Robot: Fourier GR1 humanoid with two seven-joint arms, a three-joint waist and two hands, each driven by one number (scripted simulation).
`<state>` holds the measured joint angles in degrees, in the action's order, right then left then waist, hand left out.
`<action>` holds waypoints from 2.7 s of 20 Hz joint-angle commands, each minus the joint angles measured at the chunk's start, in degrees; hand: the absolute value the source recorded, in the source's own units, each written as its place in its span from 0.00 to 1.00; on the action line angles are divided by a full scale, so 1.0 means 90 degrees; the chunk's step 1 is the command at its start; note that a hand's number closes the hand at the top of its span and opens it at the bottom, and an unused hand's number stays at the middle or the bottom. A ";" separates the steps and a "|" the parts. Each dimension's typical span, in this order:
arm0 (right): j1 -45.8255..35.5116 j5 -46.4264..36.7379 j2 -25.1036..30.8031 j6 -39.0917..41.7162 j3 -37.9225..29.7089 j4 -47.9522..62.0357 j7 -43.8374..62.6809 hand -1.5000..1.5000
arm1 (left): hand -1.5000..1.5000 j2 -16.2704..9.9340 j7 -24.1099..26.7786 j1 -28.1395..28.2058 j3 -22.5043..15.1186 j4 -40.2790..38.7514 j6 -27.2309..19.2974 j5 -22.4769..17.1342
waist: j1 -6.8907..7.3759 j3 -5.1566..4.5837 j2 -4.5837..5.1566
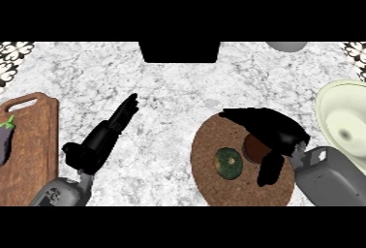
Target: Pick the squash from the placemat and place it in the bowl
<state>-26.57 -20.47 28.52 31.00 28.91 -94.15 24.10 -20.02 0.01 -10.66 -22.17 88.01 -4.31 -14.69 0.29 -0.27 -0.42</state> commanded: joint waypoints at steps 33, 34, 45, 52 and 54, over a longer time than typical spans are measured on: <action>0.0705 -0.2201 -0.1592 0.0604 0.0751 -0.0766 0.1788 0.00 | 0.50 0.0736 -0.0135 0.0499 0.0790 0.0236 0.0770 0.0825 | -0.0013 0.0030 0.0045; 0.1114 -0.2185 -0.0972 0.0542 0.0541 -0.0944 0.1334 0.00 | 0.50 0.0617 0.0153 0.0364 0.1019 -0.0058 0.0986 0.0722 | -0.0038 0.0031 0.0047; 0.0927 -0.2967 -0.1553 0.0267 0.0098 0.0685 0.0255 0.00 | 0.50 0.0942 -0.0414 0.0064 0.1327 0.0041 0.1317 0.0954 | -0.0020 0.0031 0.0052; 0.1210 -0.3408 -0.1955 0.0185 -0.0001 0.0805 -0.0091 0.00 | 0.50 0.1367 -0.0687 0.0358 0.1142 0.0465 0.1074 0.1509 | -0.0024 0.0031 0.0044; 0.0808 -0.3235 -0.2272 0.0539 0.0060 0.0478 0.0097 1.00 | 0.50 0.1287 -0.0551 0.0688 0.1099 0.0732 0.1154 0.1418 | -0.0006 0.0030 0.0039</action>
<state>-17.80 -49.36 10.93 33.42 28.99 -87.92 24.65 -8.77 -4.56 -6.62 -11.76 91.87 5.79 -2.70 0.15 0.01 0.01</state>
